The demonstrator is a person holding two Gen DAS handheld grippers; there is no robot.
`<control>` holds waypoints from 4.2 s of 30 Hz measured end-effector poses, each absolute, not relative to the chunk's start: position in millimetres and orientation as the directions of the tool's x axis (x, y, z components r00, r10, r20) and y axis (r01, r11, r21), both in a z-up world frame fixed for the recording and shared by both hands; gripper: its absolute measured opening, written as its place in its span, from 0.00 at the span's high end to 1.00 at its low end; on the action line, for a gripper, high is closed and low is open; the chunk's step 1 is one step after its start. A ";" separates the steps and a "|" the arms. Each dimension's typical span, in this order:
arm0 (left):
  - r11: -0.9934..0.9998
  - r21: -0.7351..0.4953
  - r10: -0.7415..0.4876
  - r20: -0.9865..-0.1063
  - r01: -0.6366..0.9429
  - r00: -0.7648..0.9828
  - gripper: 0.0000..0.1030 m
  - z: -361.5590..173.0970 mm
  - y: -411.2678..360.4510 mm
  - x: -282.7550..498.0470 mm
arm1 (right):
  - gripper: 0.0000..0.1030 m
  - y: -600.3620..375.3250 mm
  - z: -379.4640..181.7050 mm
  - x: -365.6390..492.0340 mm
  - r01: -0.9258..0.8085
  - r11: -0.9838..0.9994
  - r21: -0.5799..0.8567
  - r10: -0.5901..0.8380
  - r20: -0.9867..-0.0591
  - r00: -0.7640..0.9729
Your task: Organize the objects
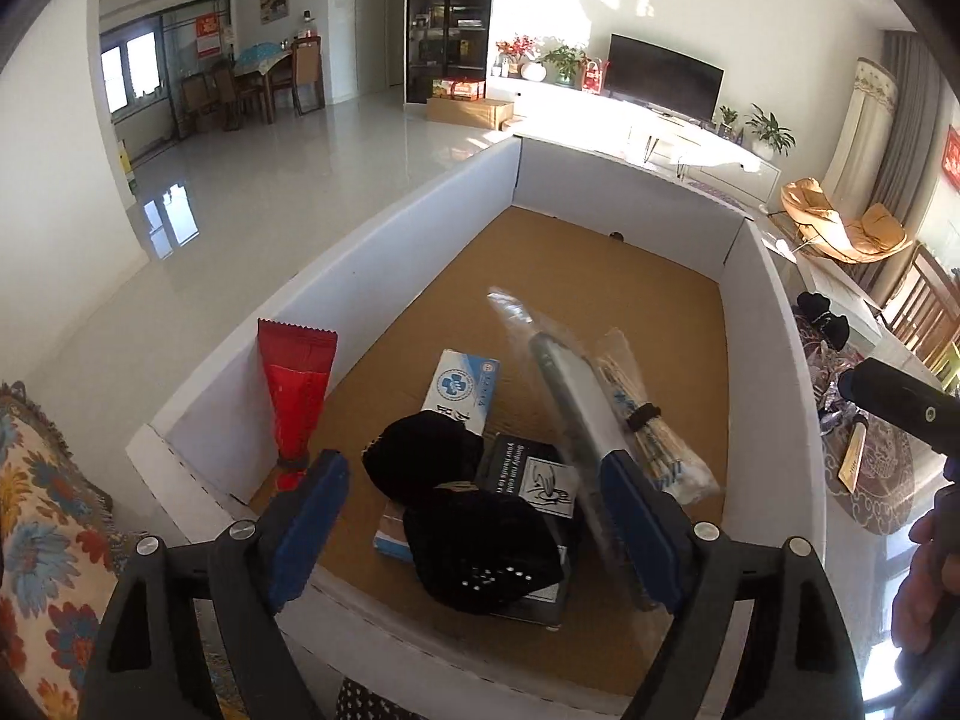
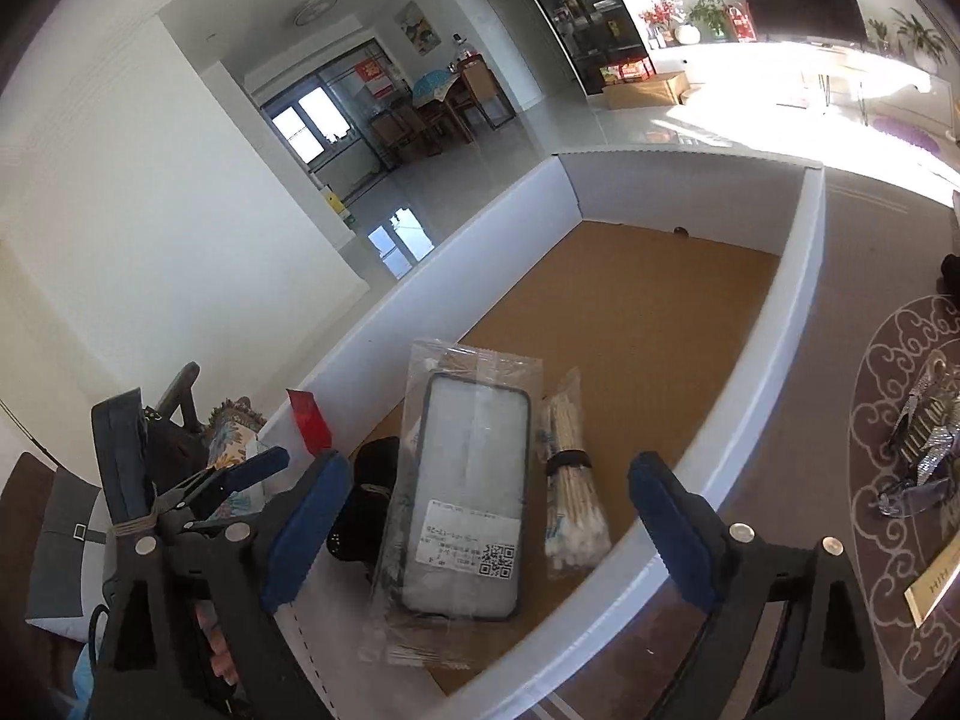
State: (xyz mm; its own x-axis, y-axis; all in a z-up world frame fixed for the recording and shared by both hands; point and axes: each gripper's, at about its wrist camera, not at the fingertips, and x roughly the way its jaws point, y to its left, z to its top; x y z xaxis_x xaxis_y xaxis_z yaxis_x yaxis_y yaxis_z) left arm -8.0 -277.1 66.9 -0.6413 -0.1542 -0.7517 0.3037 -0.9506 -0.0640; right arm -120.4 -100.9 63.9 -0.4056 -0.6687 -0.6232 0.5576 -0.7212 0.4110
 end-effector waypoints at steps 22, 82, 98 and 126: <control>-0.980 -0.040 0.145 -0.812 -0.194 -0.566 0.03 -9.2 26.8 -57.8 | 0.02 194.3 -36.0 -69.6 0.118 -0.992 -0.041 -0.039 -0.795 -0.606; -0.996 0.002 0.052 -0.818 -0.095 -0.572 0.00 -39.5 8.0 -74.0 | 0.00 197.1 -44.1 -75.6 0.071 -0.997 -0.024 -0.021 -0.817 -0.576; -1.000 -0.001 0.007 -0.817 -0.011 -0.576 0.00 -39.6 -5.5 -74.4 | 0.24 72.0 -38.7 -199.0 0.121 -0.992 0.024 -0.089 -0.819 -0.566; -0.971 0.043 0.114 -0.784 -0.237 -0.611 0.10 -23.9 41.1 -211.8 | 0.73 212.9 -36.3 -72.0 0.111 -0.994 -0.004 -0.067 -0.780 -0.622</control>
